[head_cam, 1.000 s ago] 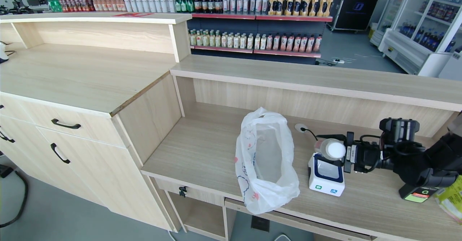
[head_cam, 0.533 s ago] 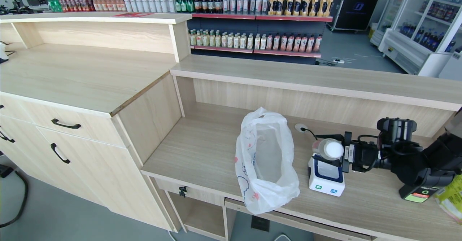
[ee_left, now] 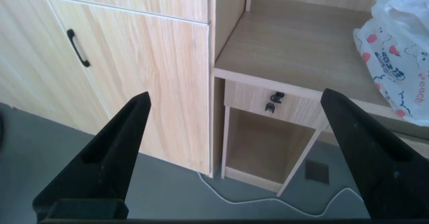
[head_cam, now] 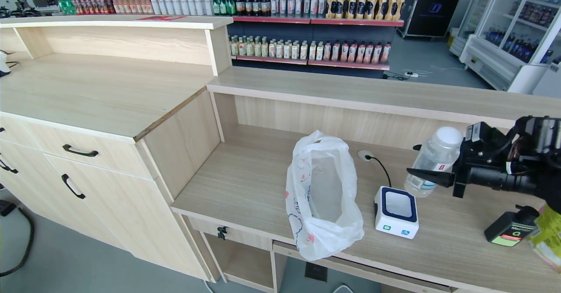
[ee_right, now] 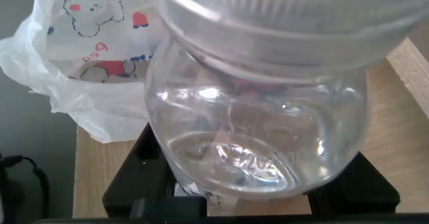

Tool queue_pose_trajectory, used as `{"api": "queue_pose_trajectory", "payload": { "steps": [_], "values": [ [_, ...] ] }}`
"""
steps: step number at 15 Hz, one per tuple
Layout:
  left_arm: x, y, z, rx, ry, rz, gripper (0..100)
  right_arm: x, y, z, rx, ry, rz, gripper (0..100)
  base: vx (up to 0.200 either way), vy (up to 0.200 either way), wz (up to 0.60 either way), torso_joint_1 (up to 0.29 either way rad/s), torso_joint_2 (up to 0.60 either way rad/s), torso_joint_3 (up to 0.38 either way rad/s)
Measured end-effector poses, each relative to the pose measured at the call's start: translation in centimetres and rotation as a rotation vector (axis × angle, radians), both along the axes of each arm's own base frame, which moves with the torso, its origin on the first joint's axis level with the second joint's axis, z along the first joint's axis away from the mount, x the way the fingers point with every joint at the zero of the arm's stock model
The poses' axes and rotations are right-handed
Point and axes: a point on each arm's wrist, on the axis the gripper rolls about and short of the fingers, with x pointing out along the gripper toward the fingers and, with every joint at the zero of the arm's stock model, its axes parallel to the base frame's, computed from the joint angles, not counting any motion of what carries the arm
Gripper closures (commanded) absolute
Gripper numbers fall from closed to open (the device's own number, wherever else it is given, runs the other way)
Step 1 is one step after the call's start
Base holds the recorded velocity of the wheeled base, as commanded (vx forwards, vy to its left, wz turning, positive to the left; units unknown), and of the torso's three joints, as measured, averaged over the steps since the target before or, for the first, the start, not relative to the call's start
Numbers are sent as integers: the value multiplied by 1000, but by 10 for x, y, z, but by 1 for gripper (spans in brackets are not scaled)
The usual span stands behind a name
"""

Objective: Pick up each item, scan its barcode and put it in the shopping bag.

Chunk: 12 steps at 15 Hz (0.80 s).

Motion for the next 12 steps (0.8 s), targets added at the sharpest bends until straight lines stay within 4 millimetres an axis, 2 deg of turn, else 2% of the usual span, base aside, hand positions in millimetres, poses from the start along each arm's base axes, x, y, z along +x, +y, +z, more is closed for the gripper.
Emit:
{"api": "queue_pose_trajectory", "payload": {
  "steps": [2,4,6,7,10,12],
  "values": [
    [0,0,0,0,0,0,0,-27,-9,31,200,193,-326,100,0,0,0,0,0,0],
    [0,0,0,0,0,0,0,-48,-14,50,284,183,-700,100,0,0,0,0,0,0],
    [0,0,0,0,0,0,0,-65,-8,56,322,106,-905,100,0,0,0,0,0,0],
    [0,0,0,0,0,0,0,-70,-2,57,335,61,-946,100,0,0,0,0,0,0],
    [0,0,0,0,0,-1,0,-77,13,57,348,28,-923,100,0,0,0,0,0,0],
    [0,0,0,0,0,0,0,-79,19,59,351,23,-896,100,0,0,600,5,2,2]
  ]
}}
